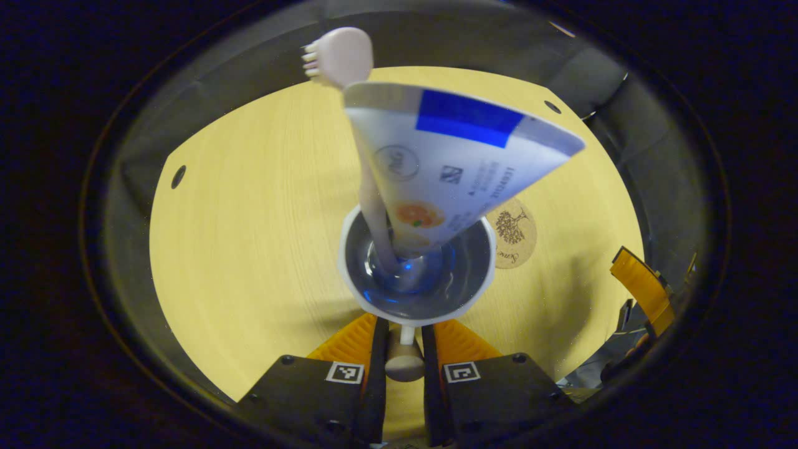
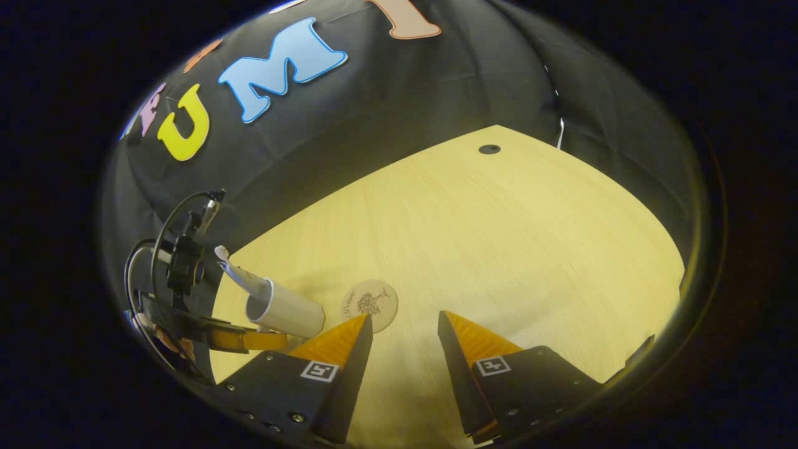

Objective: Put the toothbrush and toothpaste on the desktop into the cup, then pick up the cup and place it on the coaster on the desktop.

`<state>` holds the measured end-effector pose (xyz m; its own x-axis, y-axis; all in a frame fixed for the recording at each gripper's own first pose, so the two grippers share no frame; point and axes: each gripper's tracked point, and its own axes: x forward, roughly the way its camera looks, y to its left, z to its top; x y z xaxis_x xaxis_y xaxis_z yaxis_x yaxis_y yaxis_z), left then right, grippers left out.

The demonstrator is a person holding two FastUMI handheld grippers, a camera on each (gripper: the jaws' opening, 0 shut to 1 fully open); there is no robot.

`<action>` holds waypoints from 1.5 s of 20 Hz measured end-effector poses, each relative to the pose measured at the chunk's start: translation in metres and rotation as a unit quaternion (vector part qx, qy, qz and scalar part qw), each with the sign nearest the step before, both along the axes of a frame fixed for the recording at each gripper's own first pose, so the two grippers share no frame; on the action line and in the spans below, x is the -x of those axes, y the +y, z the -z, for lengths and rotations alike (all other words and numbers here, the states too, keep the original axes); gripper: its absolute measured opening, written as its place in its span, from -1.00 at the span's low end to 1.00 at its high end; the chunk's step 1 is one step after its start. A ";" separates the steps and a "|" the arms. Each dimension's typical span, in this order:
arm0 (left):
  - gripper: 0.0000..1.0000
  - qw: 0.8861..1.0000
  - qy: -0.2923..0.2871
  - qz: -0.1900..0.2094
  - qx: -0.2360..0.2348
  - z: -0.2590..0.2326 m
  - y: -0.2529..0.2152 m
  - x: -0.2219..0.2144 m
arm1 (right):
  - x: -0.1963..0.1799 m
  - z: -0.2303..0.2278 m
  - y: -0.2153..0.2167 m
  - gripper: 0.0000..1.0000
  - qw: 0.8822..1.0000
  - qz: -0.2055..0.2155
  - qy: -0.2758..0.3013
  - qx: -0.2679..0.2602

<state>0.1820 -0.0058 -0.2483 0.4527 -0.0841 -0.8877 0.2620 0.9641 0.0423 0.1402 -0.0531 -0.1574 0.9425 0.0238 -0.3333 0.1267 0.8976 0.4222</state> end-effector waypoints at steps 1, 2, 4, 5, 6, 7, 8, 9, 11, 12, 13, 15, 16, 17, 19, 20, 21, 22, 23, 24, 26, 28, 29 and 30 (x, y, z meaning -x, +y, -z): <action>-0.35 1.000 -0.008 0.000 -0.004 -0.003 -0.001 0.001 | 0.000 0.002 0.000 0.30 1.000 -0.001 0.002 -0.004; -0.40 1.000 -0.009 0.001 -0.008 -0.001 -0.004 0.000 | 0.001 0.003 0.001 0.29 1.000 -0.001 0.004 -0.006; -0.43 1.000 -0.008 0.004 -0.011 0.000 -0.005 0.003 | 0.002 0.005 0.001 0.29 1.000 -0.002 0.005 -0.006; -0.43 1.000 -0.010 0.003 -0.009 0.001 -0.002 0.004 | 0.003 0.005 0.000 0.30 1.000 -0.003 0.006 -0.005; -0.43 1.000 -0.010 0.003 -0.006 0.001 -0.001 0.005 | 0.003 0.005 0.000 0.30 1.000 -0.003 0.006 -0.005; -0.43 1.000 -0.009 0.003 -0.003 0.000 -0.001 0.006 | 0.004 0.005 -0.002 0.29 1.000 -0.003 0.007 -0.005; -0.43 1.000 -0.009 0.002 0.000 -0.001 -0.003 0.007 | 0.004 0.006 -0.002 0.30 1.000 -0.002 0.007 -0.006; -0.43 1.000 -0.009 0.001 0.002 -0.002 -0.005 0.009 | 0.005 0.006 -0.003 0.30 1.000 -0.001 0.008 -0.007; -0.43 1.000 -0.015 0.004 -0.001 -0.008 -0.008 0.010 | 0.005 0.007 -0.005 0.30 1.000 0.001 0.008 -0.010; -0.44 1.000 -0.019 0.009 -0.005 -0.010 -0.011 0.010 | 0.006 0.007 -0.006 0.30 1.000 0.001 0.009 -0.011; -0.44 1.000 -0.023 0.015 -0.009 -0.012 -0.014 0.010 | 0.006 0.008 -0.007 0.30 1.000 0.002 0.009 -0.012; -0.44 0.999 -0.031 0.026 -0.013 -0.019 -0.021 0.009 | 0.007 0.008 -0.007 0.30 1.000 0.002 0.009 -0.013; -0.44 0.999 -0.032 0.032 -0.014 -0.021 -0.026 0.009 | 0.007 0.009 -0.008 0.29 1.000 0.002 0.010 -0.013; -0.44 0.999 -0.034 0.035 -0.013 -0.023 -0.031 0.008 | 0.008 0.009 -0.009 0.29 1.000 0.002 0.010 -0.012; -0.44 0.998 -0.035 0.041 -0.011 -0.025 -0.042 0.006 | 0.011 0.010 -0.011 0.29 1.000 0.002 0.012 -0.013; -0.44 0.998 -0.036 0.043 -0.010 -0.024 -0.048 0.004 | 0.011 0.010 -0.013 0.29 1.000 0.003 0.013 -0.014; -0.44 0.998 -0.036 0.045 -0.008 -0.024 -0.053 0.003 | 0.013 0.012 -0.015 0.29 1.000 0.004 0.014 -0.016; -0.44 0.998 -0.035 0.048 -0.007 -0.022 -0.057 0.002 | 0.014 0.013 -0.019 0.29 1.000 0.006 0.015 -0.017; -0.44 0.998 -0.035 0.050 -0.006 -0.022 -0.062 0.000 | 0.016 0.015 -0.023 0.29 1.000 0.009 0.016 -0.018; -0.44 0.998 -0.035 0.053 -0.006 -0.022 -0.067 -0.002 | 0.018 0.016 -0.026 0.30 1.000 0.011 0.017 -0.018; -0.44 0.998 -0.034 0.059 -0.006 -0.020 -0.075 -0.004 | 0.022 0.018 -0.035 0.30 0.999 0.017 0.019 -0.021; -0.44 0.997 -0.031 0.063 -0.008 -0.018 -0.082 -0.007 | 0.025 0.020 -0.044 0.29 0.999 0.023 0.021 -0.023; -0.44 0.997 -0.029 0.064 -0.008 -0.017 -0.087 -0.008 | 0.027 0.021 -0.049 0.29 0.999 0.027 0.022 -0.025; -0.44 0.998 -0.028 0.064 -0.008 -0.016 -0.096 -0.008 | 0.028 0.022 -0.054 0.29 0.999 0.030 0.022 -0.027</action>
